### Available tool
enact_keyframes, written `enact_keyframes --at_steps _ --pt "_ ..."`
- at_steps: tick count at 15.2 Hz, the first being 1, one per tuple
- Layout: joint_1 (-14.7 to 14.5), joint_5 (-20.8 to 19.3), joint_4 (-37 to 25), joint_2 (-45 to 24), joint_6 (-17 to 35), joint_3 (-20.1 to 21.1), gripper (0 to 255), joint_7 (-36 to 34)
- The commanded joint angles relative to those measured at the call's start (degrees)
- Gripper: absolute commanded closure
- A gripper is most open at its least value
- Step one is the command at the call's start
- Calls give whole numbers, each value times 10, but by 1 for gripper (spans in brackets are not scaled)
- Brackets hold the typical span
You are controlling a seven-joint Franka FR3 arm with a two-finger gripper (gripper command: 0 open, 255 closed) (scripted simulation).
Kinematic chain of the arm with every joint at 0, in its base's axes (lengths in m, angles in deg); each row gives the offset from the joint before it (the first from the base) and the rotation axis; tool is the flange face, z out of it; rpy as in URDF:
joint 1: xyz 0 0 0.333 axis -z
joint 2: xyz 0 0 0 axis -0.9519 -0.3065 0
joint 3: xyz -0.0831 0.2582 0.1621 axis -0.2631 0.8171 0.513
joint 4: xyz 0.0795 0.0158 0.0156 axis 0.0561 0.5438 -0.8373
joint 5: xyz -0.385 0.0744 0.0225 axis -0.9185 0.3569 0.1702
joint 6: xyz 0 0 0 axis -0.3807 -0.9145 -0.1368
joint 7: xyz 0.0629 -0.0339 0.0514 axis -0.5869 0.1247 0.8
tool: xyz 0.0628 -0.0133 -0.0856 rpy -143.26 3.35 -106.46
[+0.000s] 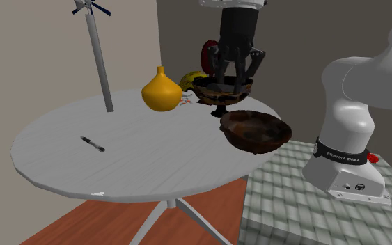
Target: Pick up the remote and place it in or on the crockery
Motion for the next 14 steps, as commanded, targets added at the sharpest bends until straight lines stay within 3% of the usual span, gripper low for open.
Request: enact_keyframes --at_steps 1,5,14 --pt "-5 4 39 60 -22 -5 255 4" --pt "-16 7 97 166 -70 -11 255 6" --pt "-19 13 162 157 4 -4 255 4"
